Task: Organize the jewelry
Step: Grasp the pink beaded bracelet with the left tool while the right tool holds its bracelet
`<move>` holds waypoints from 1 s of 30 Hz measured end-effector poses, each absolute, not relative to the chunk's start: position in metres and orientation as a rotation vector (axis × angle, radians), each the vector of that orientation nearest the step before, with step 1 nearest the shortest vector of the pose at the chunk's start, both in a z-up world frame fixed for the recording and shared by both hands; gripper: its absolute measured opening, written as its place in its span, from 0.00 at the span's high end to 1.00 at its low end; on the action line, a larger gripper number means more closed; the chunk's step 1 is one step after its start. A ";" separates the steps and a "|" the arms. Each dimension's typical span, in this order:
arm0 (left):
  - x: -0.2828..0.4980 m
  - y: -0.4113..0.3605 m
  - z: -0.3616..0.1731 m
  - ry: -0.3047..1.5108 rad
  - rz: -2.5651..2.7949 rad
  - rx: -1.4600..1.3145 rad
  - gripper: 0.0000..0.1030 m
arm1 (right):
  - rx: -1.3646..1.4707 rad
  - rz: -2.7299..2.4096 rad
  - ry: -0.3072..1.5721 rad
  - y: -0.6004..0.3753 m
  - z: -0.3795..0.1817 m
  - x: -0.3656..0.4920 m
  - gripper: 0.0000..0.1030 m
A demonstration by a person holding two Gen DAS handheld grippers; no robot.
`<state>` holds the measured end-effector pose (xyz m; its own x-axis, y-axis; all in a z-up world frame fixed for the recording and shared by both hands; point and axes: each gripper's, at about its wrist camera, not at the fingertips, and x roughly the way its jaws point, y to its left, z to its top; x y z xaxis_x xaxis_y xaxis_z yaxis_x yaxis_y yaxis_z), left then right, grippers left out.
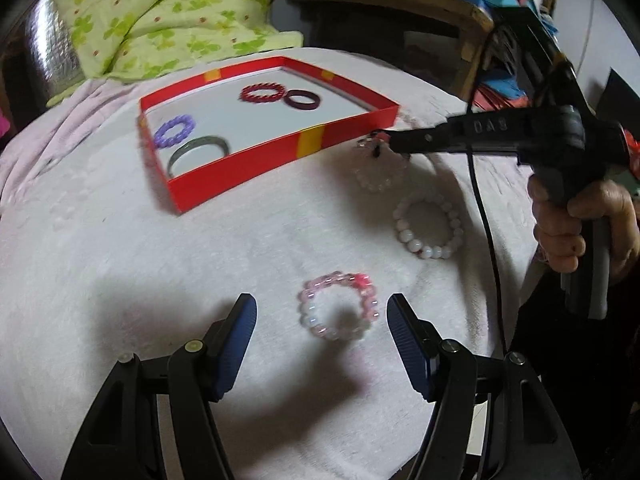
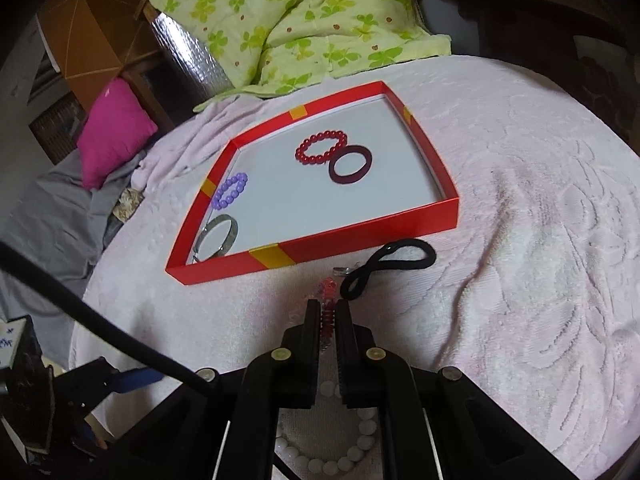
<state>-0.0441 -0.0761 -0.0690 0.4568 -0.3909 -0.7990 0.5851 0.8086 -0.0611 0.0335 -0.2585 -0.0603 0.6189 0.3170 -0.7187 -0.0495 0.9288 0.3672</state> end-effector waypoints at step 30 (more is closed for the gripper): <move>-0.028 -0.072 -0.060 0.843 -0.513 0.214 0.93 | 0.442 0.300 0.738 -0.278 -0.033 0.019 0.92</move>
